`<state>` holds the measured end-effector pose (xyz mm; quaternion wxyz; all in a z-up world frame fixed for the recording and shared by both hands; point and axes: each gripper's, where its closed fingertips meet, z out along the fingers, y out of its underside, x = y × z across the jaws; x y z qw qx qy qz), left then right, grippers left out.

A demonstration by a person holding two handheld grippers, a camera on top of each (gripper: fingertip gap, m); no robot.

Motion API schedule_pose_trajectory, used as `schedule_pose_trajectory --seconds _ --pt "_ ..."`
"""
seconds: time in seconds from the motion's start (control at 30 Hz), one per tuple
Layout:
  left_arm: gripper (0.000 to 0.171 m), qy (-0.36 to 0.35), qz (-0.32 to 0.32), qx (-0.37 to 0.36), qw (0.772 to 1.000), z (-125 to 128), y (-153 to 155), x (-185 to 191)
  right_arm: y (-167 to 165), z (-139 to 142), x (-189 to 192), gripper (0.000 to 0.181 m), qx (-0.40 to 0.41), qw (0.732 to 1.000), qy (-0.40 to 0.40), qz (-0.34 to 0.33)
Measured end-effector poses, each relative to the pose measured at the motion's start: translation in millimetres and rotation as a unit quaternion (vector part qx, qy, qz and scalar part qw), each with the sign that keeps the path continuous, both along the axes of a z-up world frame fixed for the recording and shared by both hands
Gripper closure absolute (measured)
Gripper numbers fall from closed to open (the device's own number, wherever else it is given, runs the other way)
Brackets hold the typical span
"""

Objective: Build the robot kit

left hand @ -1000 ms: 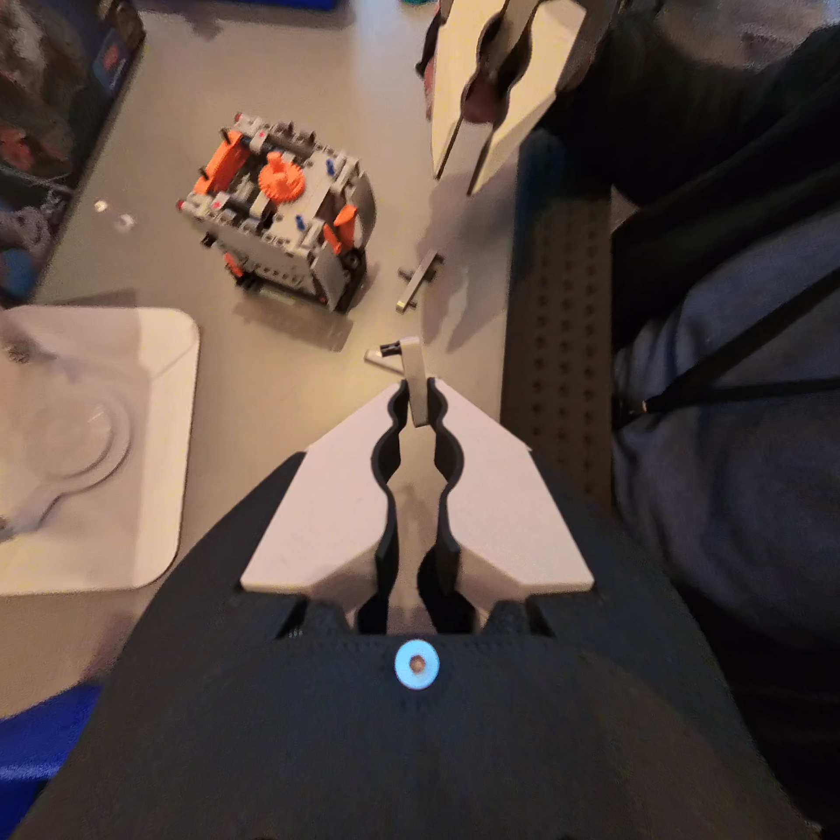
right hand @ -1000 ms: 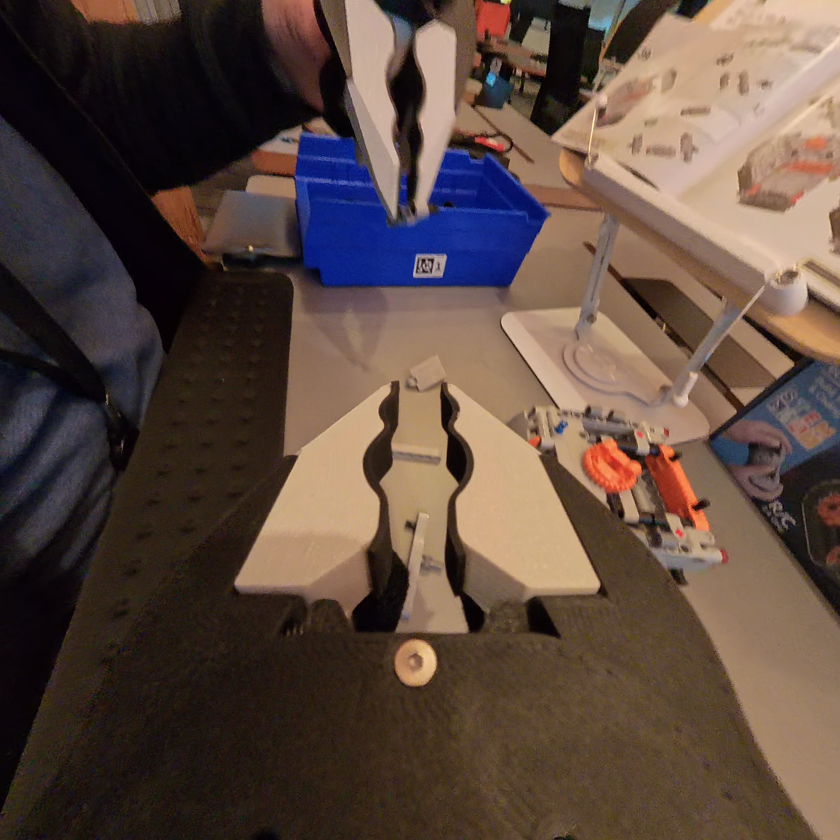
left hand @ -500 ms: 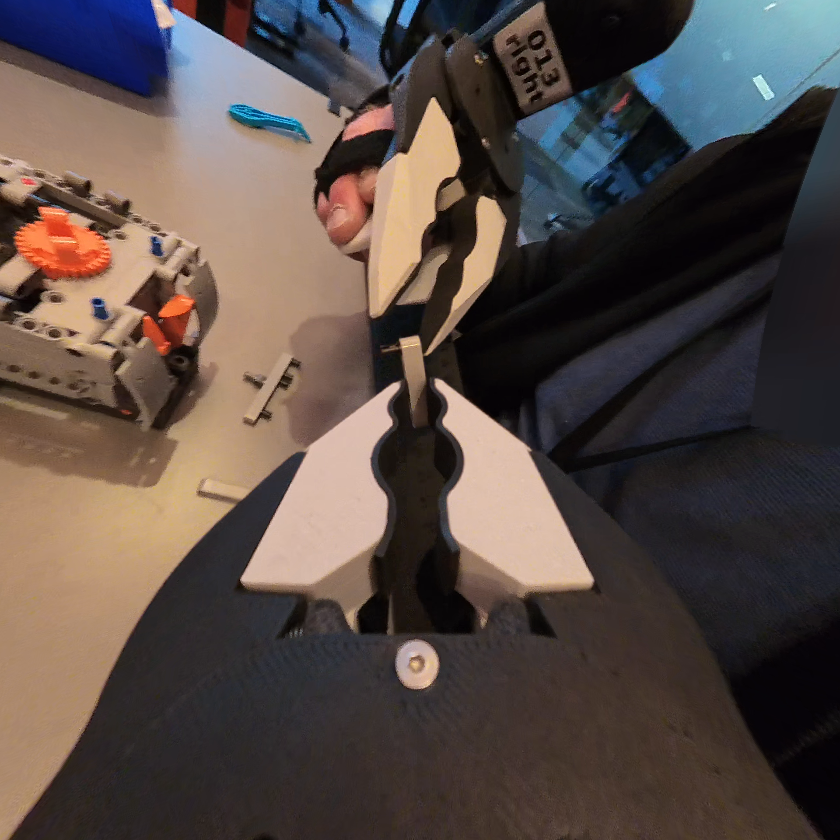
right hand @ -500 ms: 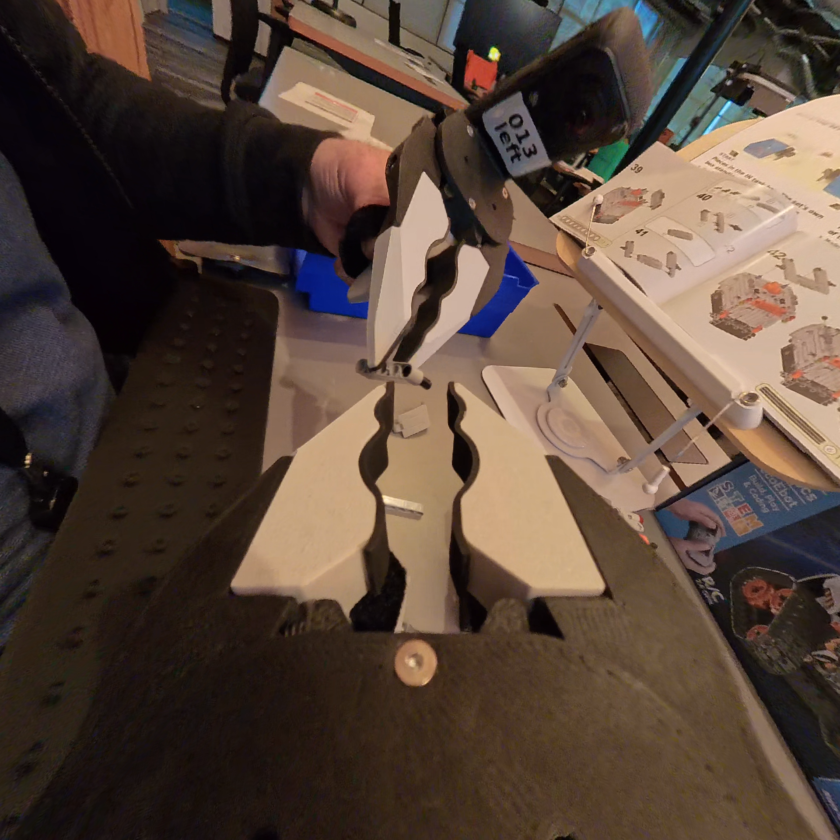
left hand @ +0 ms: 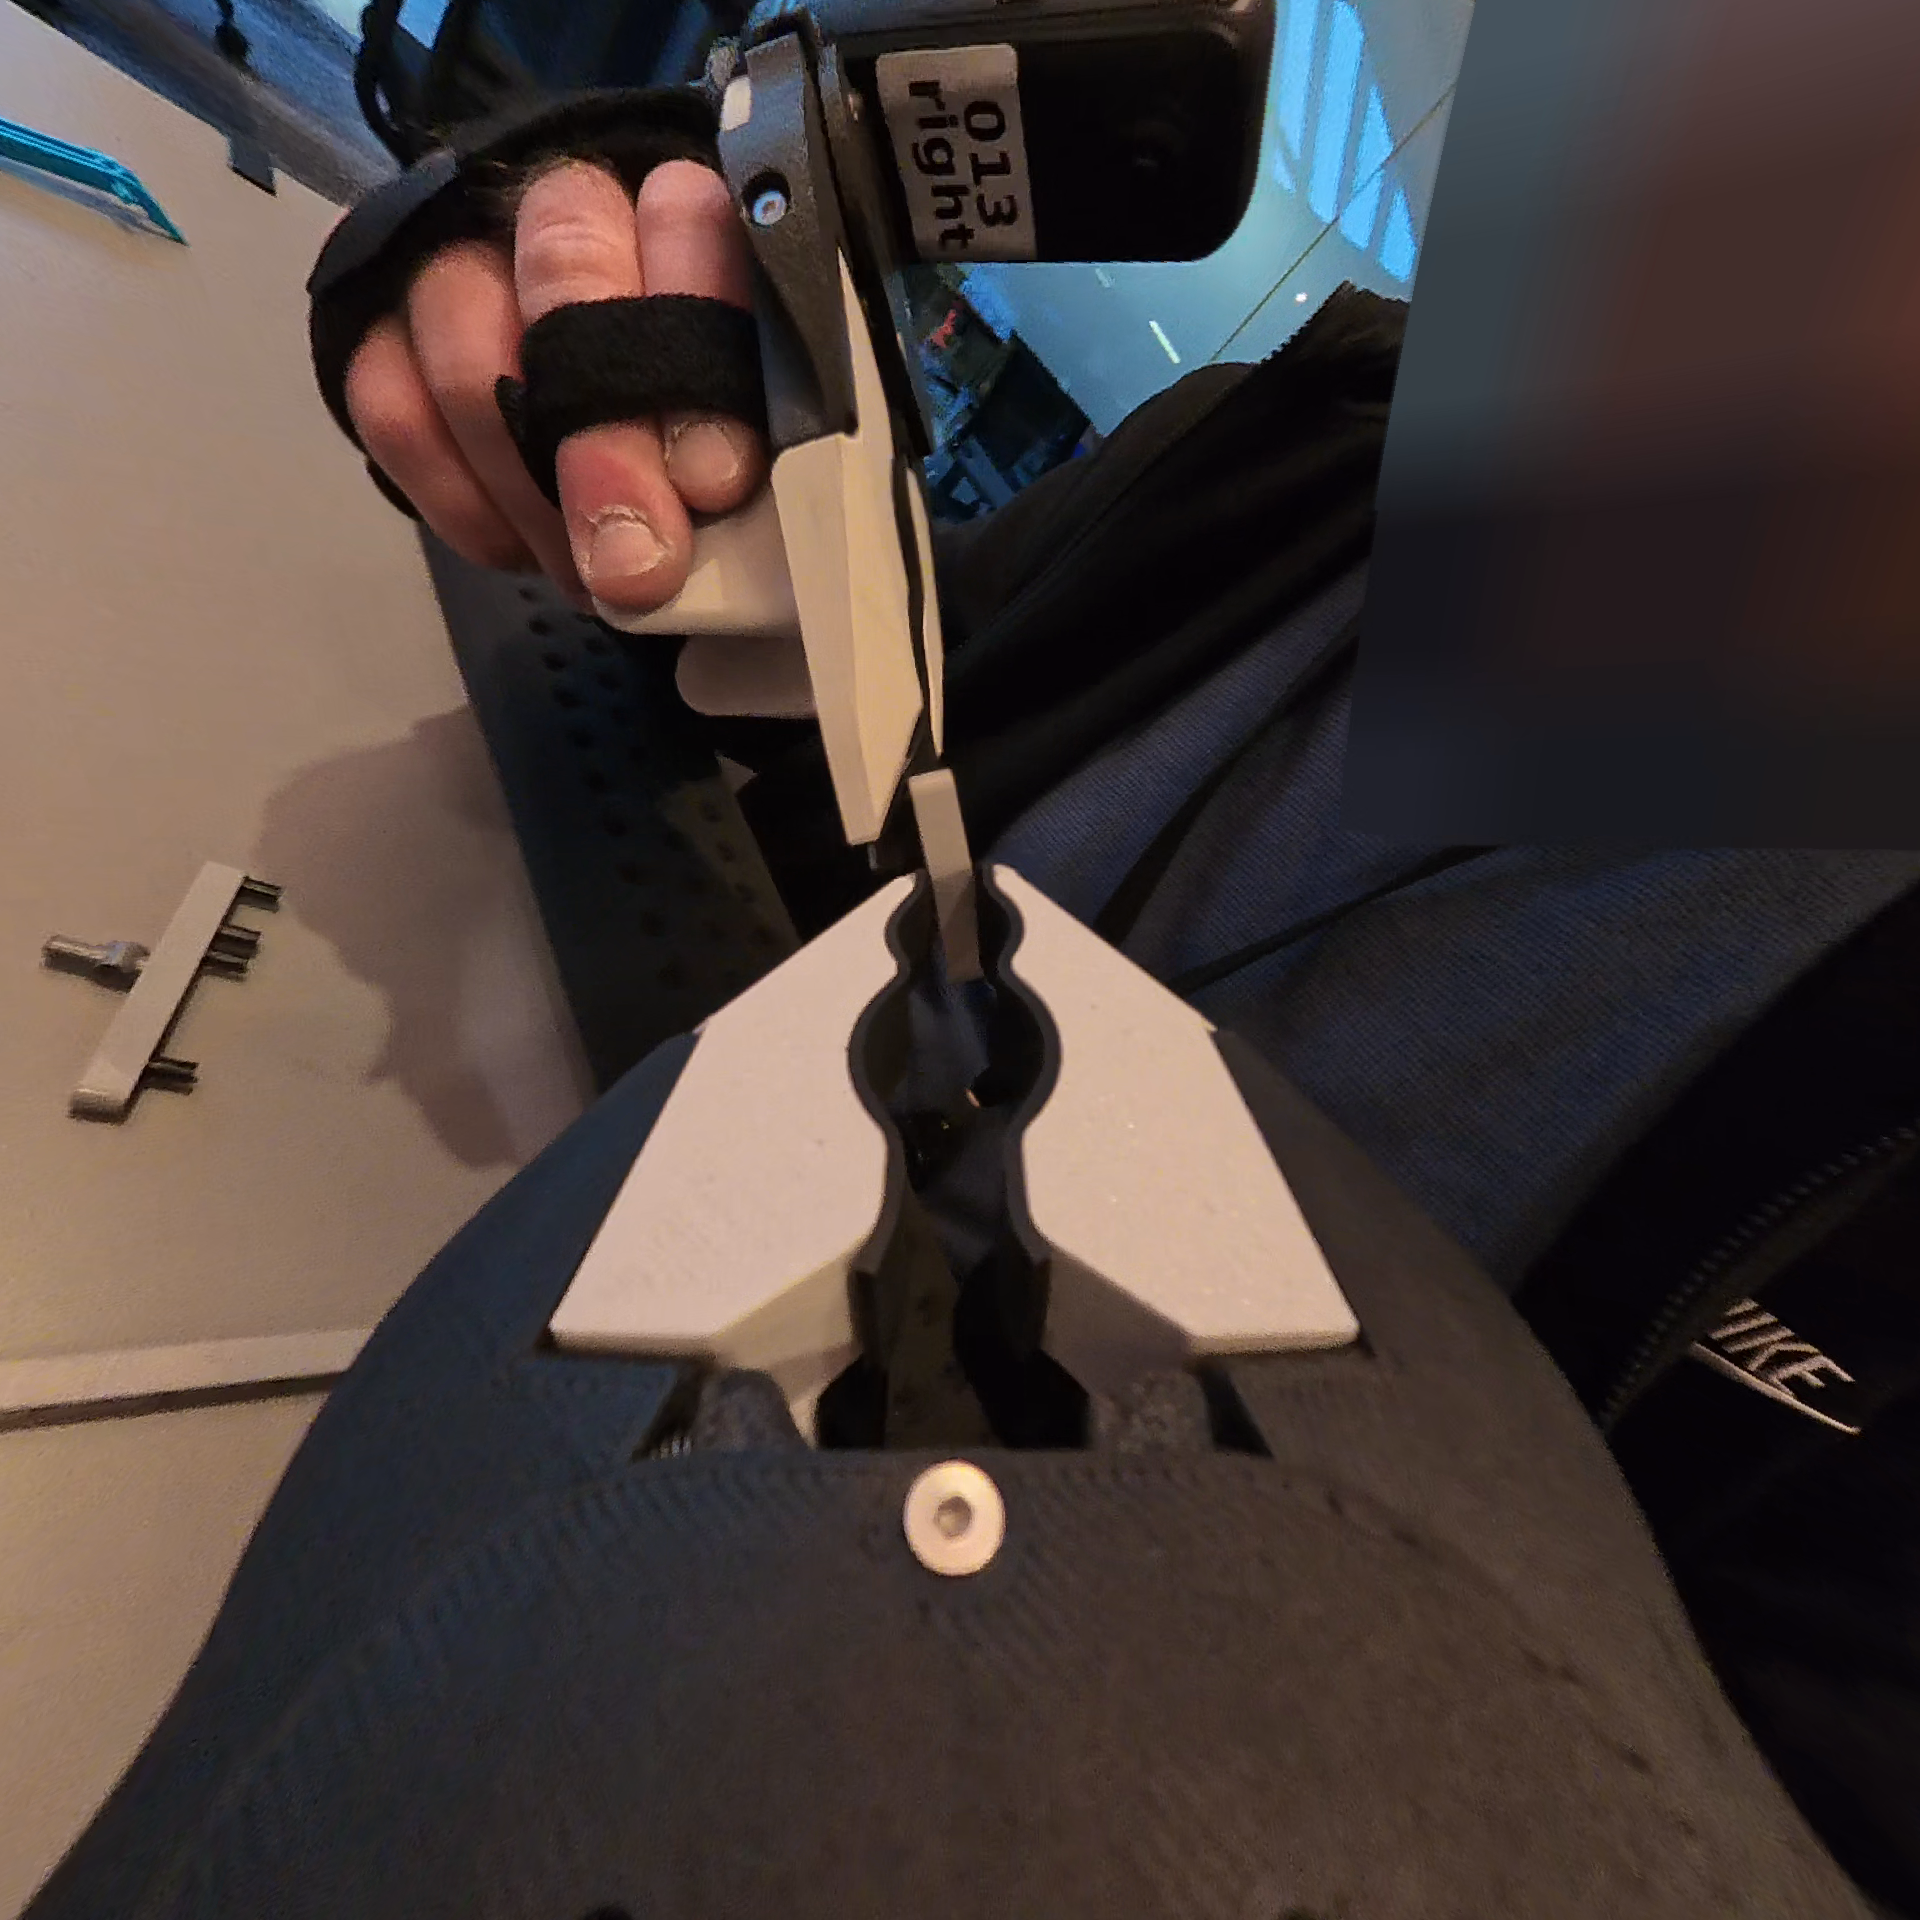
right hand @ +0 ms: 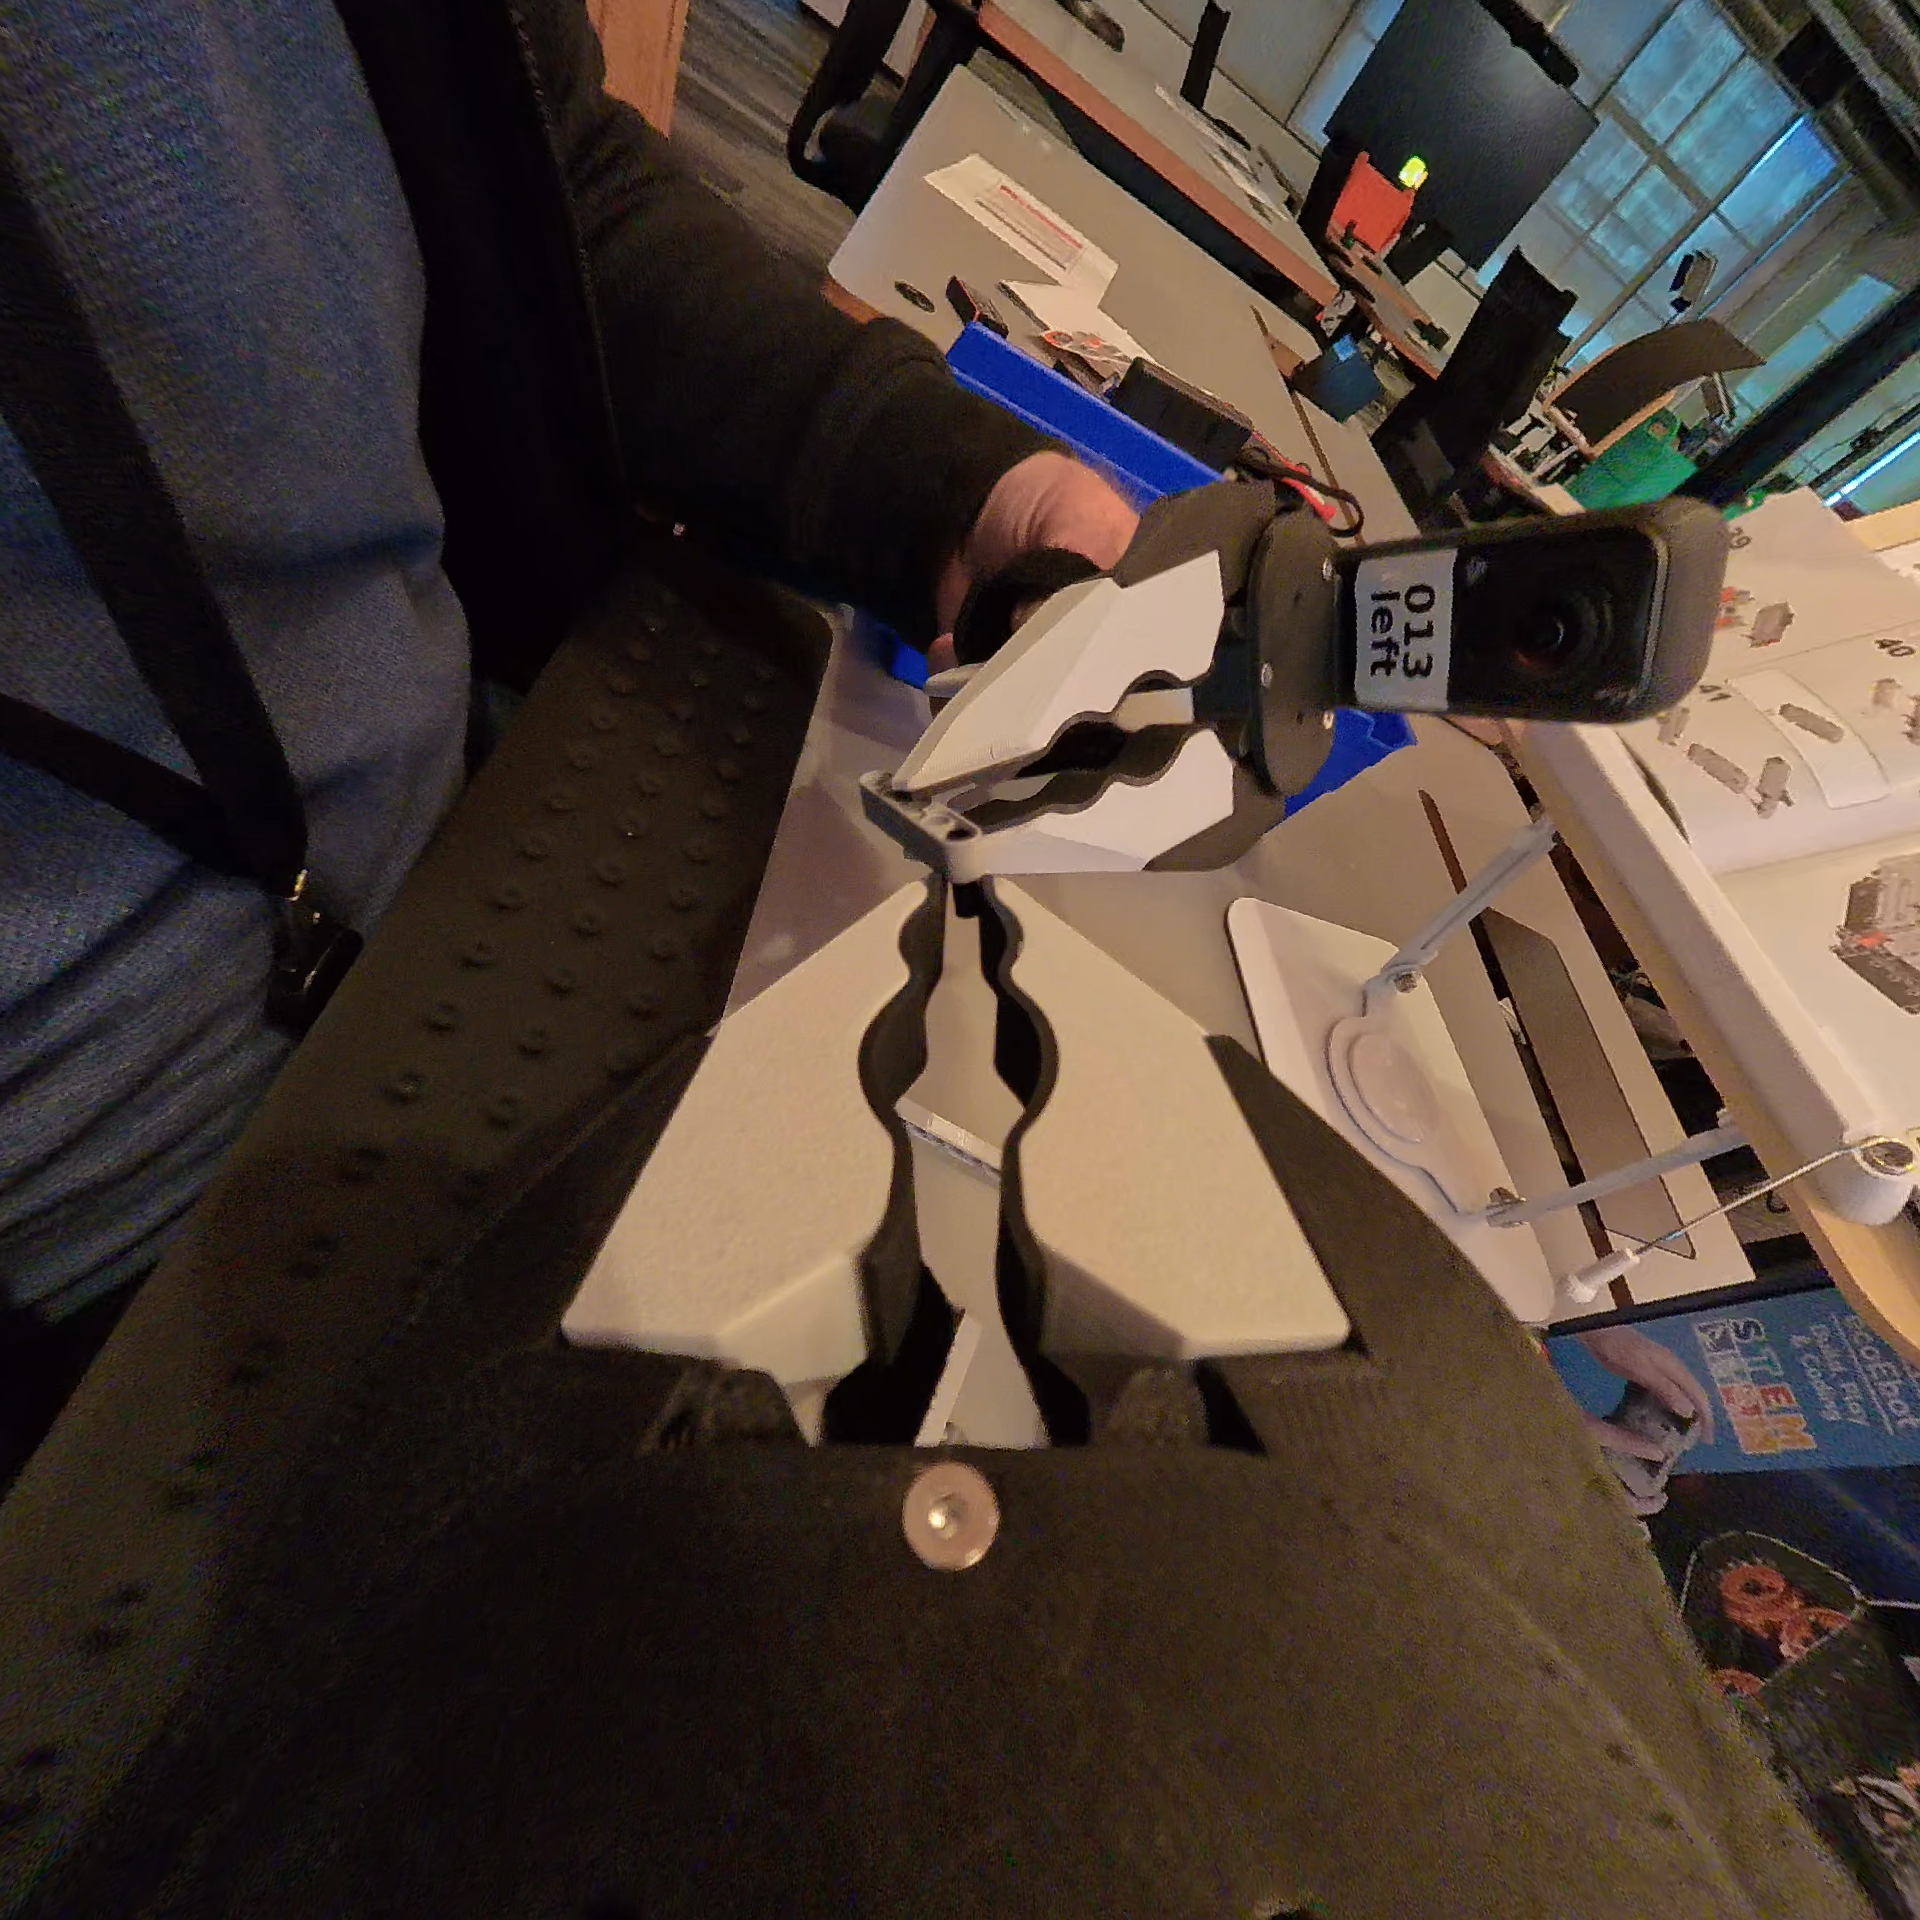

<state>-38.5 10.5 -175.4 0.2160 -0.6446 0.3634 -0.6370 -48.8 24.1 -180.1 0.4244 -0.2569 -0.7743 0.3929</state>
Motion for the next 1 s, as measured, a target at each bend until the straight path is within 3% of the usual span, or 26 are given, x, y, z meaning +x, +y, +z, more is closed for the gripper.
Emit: schedule_pose_trajectory --seconds 0.1,0.23,0.47,0.6,0.8,1.0 --pt "0.165 -0.022 -0.001 -0.009 1.0 0.9 0.6 1.9 1.6 1.6 1.0 0.18 -0.002 1.0 -0.002 -0.006" --pt "0.161 -0.039 0.048 0.008 0.998 2.1 15.7 -2.9 15.2 -0.5 -3.9 0.18 -0.018 0.999 -0.014 -0.041" --pt "0.144 0.049 0.177 0.123 0.975 -12.8 45.8 -15.6 44.3 -14.0 -12.6 0.18 -0.043 0.992 -0.055 -0.107" --pt "0.146 0.082 0.228 0.179 0.953 -12.6 56.0 -20.8 50.9 -23.5 -18.6 0.18 -0.036 0.987 -0.079 -0.133" --pt "0.164 0.169 0.263 0.25 0.917 -25.9 64.7 -20.5 52.7 -29.3 -25.2 0.18 -0.041 0.983 -0.1 -0.148" --pt "0.166 0.112 0.294 0.238 0.919 -15.3 68.7 -25.7 55.3 -18.3 -30.2 0.18 -0.103 0.98 -0.084 -0.15"
